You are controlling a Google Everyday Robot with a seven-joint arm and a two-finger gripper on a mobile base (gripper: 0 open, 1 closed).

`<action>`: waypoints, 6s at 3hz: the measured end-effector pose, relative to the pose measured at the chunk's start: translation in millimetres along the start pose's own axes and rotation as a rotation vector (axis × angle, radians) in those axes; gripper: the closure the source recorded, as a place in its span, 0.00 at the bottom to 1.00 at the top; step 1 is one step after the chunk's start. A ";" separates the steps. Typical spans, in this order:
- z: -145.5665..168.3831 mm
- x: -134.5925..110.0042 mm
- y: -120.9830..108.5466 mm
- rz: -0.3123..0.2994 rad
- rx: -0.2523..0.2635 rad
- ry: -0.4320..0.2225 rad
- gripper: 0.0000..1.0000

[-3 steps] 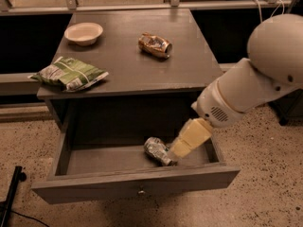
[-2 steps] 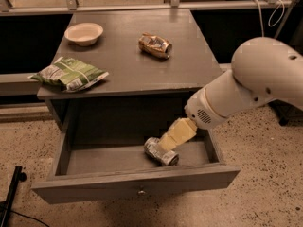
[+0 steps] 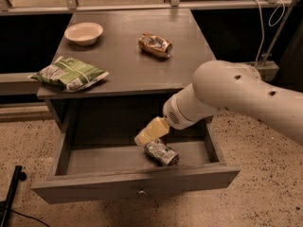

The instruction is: Pick 7up can from top drawer and place on counter

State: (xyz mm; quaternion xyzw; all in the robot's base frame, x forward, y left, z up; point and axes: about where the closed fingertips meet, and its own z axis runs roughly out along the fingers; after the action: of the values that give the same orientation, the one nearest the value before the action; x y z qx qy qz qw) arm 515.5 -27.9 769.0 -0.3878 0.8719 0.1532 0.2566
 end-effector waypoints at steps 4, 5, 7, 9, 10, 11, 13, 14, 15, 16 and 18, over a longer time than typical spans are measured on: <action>106.2 68.3 -43.1 -0.063 0.121 0.099 0.19; 125.6 80.2 -46.9 -0.079 0.094 0.141 0.20; 142.2 93.1 -48.7 -0.095 0.037 0.179 0.57; 106.7 75.0 -47.2 -0.124 0.007 0.100 0.91; 42.8 53.1 -39.8 -0.141 -0.014 -0.017 0.87; -21.0 35.1 -29.8 -0.212 -0.056 -0.090 0.84; -104.2 -15.2 -70.7 -0.358 -0.013 0.057 0.84; -103.8 -44.5 -106.9 -0.331 0.005 0.183 0.85; -70.9 -89.6 -122.5 -0.377 0.023 0.333 0.80; -46.2 -104.8 -127.7 -0.412 0.027 0.372 0.80; -28.9 -111.4 -121.9 -0.472 -0.010 0.319 0.30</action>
Offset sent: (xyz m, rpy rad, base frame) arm 0.0323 -0.0283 -0.1126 -0.1528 -0.0885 -0.0909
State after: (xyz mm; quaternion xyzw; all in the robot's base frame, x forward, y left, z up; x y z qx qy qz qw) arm 661.3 -54.3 847.5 -0.6006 0.7860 0.0305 0.1431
